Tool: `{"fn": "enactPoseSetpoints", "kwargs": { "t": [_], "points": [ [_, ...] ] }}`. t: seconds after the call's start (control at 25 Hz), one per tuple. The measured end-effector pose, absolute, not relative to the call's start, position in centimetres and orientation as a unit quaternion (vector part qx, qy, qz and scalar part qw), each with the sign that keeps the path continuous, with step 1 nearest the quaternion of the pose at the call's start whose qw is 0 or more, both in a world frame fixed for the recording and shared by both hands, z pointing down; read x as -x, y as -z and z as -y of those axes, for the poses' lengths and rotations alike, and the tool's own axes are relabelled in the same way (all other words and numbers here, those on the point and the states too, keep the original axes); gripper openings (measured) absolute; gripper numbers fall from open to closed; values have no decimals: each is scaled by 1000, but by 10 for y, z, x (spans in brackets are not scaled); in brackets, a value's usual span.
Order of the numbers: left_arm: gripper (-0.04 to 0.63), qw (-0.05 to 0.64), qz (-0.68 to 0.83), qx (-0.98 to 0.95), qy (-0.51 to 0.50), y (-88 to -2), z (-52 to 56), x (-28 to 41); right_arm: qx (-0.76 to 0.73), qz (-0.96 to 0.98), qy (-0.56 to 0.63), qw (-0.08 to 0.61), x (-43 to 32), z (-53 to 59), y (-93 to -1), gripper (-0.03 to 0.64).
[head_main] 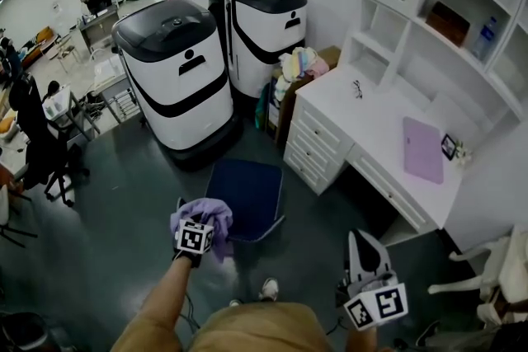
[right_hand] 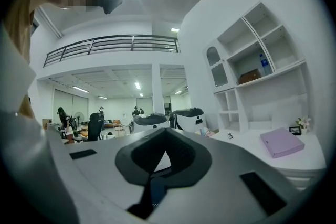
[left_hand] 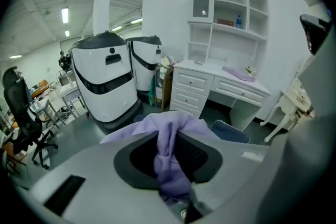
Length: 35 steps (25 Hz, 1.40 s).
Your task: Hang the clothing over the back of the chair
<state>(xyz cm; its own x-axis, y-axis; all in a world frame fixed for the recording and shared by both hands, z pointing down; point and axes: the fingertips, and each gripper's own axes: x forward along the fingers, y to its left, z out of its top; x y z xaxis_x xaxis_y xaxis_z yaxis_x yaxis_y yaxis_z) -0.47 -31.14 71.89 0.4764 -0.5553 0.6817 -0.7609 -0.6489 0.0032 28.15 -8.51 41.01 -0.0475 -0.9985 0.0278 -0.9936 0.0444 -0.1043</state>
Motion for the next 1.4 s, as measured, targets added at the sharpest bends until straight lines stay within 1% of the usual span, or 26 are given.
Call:
{"fn": "enactPoseSetpoints", "kwargs": {
  "t": [0.12,0.2,0.28,0.32,0.4,0.44,0.52,0.68,0.76,0.92,1.04,1.4],
  "points": [
    [74,151,381,-839,-357,-726,317,2,688,-724,48,26,-279,86,-411,3],
    [105,141,378,-834,-376,-730,320,1,685,-727,46,26,-276,87,-411,3],
    [122,136,383,-828,-386,-731,322,2,684,-728,44,26,-274,86,-409,3],
    [136,132,389,-824,-390,-732,323,3,684,-727,43,25,-273,86,-408,3],
    [206,124,401,-816,-397,-735,326,6,685,-727,44,23,-273,86,-408,3],
    [213,125,406,-814,-397,-735,328,7,685,-727,45,22,-273,86,-409,3],
    [216,138,413,-811,-391,-737,330,9,686,-726,47,21,-275,85,-411,3],
    [249,169,433,-806,-366,-739,335,20,687,-725,48,20,-275,83,-413,3],
    [253,178,437,-810,-350,-737,335,21,689,-723,48,21,-277,82,-412,3],
    [306,228,441,-808,-317,-744,321,27,691,-721,50,23,-280,79,-411,3],
    [318,229,441,-812,-305,-737,316,30,687,-725,51,26,-277,80,-413,3],
    [319,228,450,-826,-252,-701,313,40,661,-748,52,30,-254,94,-413,3]
  ]
}}
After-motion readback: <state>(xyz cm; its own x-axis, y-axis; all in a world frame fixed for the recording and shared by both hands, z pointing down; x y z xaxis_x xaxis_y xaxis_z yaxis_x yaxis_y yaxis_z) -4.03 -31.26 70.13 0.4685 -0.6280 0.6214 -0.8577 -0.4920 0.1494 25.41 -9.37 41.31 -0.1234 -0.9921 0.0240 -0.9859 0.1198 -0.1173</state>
